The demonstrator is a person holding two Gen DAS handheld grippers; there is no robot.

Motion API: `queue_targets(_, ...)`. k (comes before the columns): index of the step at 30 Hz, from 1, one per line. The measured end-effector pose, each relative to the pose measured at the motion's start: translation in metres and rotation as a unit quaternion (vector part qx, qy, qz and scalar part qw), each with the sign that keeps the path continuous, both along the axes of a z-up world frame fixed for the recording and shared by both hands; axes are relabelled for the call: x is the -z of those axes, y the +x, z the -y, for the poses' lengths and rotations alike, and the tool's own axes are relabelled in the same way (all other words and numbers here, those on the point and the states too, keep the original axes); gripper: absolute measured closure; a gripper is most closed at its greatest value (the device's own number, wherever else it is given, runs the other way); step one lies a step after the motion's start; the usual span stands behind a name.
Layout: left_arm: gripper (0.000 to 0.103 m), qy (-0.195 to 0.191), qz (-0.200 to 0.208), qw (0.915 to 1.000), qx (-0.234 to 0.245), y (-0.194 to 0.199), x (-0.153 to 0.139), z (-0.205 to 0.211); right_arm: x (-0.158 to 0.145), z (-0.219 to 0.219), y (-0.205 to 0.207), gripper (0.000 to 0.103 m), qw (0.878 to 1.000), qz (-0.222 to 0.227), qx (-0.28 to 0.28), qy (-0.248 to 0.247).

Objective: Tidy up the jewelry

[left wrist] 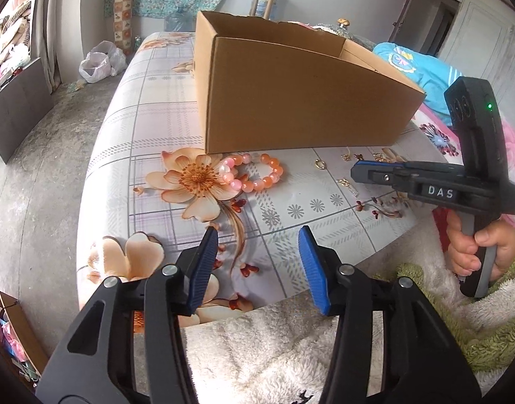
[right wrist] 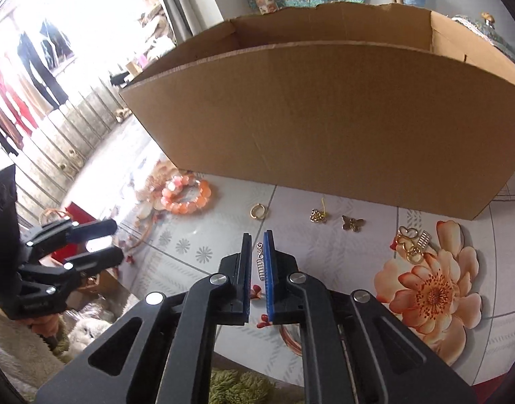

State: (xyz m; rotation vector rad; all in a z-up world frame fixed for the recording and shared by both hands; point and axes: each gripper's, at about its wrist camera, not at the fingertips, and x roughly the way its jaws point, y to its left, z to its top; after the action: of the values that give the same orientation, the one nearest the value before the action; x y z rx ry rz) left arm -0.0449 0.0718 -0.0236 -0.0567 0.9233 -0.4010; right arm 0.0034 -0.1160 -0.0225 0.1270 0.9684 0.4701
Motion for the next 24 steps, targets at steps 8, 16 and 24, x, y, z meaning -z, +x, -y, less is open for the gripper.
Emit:
queue_targets(8, 0.056, -0.014, -0.005, 0.9972, 0.074, 0.009, 0.005, 0.048, -0.009, 0.056, -0.032, 0.081, 0.997, 0.006, 0.077, 0.017)
queue_targets(16, 0.066, 0.019, -0.002, 0.9906, 0.135, 0.027, 0.008, 0.107, 0.006, 0.088, -0.055, 0.081, 0.991, -0.005, 0.134, 0.025)
queue_targets(24, 0.068, 0.028, -0.021, 0.9904, 0.134, 0.039, 0.018, 0.124, 0.004, 0.087, -0.056, 0.081, 0.987, 0.010, 0.158, 0.021)
